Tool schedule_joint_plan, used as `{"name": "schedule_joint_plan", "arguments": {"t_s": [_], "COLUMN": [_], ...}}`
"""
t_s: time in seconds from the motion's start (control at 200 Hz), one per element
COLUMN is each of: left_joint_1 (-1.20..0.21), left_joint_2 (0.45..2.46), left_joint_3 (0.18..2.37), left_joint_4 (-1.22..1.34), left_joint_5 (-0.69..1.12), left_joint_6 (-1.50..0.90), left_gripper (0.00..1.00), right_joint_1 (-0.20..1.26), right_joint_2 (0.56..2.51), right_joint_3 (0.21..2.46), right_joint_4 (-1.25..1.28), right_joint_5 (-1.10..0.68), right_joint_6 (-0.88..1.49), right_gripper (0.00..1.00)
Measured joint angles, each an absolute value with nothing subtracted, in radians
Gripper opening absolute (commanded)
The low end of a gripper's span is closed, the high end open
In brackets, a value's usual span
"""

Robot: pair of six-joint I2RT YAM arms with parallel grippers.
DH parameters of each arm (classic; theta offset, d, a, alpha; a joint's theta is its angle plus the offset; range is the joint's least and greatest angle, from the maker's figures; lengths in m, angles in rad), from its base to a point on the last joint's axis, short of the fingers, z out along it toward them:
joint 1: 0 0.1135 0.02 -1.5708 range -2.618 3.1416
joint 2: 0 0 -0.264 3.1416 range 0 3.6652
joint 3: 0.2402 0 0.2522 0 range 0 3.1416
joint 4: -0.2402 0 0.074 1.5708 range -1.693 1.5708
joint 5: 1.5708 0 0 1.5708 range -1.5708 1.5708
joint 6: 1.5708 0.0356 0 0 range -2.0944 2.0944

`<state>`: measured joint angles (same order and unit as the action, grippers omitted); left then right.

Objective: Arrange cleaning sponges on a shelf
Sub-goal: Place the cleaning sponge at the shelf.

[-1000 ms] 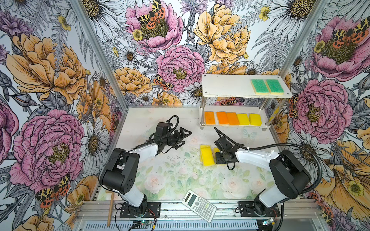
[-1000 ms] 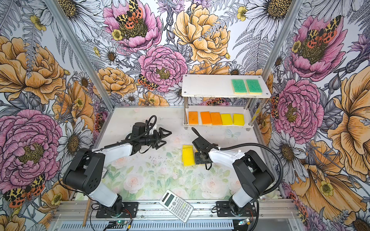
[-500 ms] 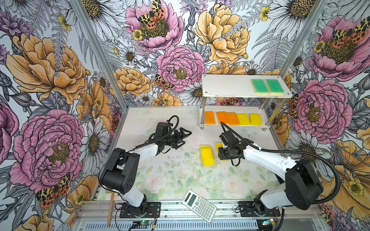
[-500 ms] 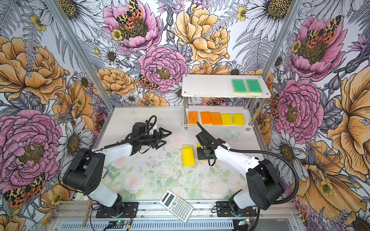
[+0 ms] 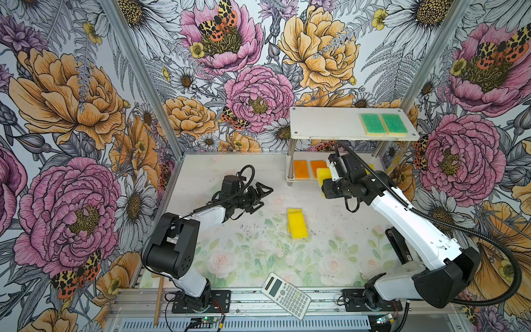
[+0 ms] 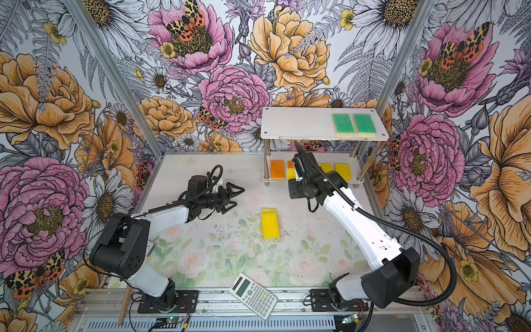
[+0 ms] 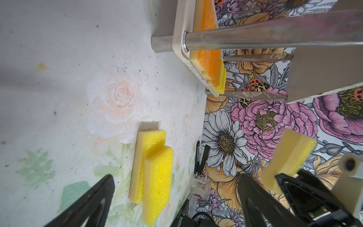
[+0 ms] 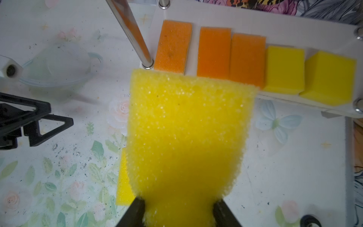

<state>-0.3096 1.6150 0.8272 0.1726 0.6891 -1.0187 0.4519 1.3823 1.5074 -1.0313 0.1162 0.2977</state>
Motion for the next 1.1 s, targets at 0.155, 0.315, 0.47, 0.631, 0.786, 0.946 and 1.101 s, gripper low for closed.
{"name": "schedule_joint_plan", "arguments": {"t_s": [0.155,0.315,0.47,0.631,0.786,0.946,1.101], "left_joint_1": [-0.295,-0.289,-0.286,-0.286,-0.286,-0.284,-0.274], "left_joint_2": [1.614,1.610,1.588,1.554,1.534,1.530,1.517], "left_joint_3": [0.826,0.823,0.815,0.807,0.804,0.803,0.798], "left_joint_4": [0.172,0.170,0.167,0.161,0.157,0.149,0.138], "left_joint_5": [0.693,0.693,0.693,0.693,0.693,0.693,0.693], "left_joint_6": [-1.018,-1.018,-1.015,-1.014,-1.014,-1.011,-1.008], "left_gripper": [0.99,0.99,0.99,0.99,0.99,0.99,0.99], "right_joint_1": [0.437,0.424,0.406,0.387,0.364,0.330,0.250], "right_joint_2": [1.388,1.419,1.510,1.615,1.700,1.760,1.828], "right_joint_3": [1.740,1.930,2.136,2.333,2.463,2.520,2.565], "right_joint_4": [-1.090,-1.115,-1.128,-1.128,-1.127,-1.136,-1.132], "right_joint_5": [0.167,0.241,0.299,0.337,0.358,0.363,0.317], "right_joint_6": [0.229,0.158,0.089,0.029,-0.014,-0.036,-0.039], "right_gripper": [0.49,0.49,0.50,0.51,0.51,0.48,0.48]}}
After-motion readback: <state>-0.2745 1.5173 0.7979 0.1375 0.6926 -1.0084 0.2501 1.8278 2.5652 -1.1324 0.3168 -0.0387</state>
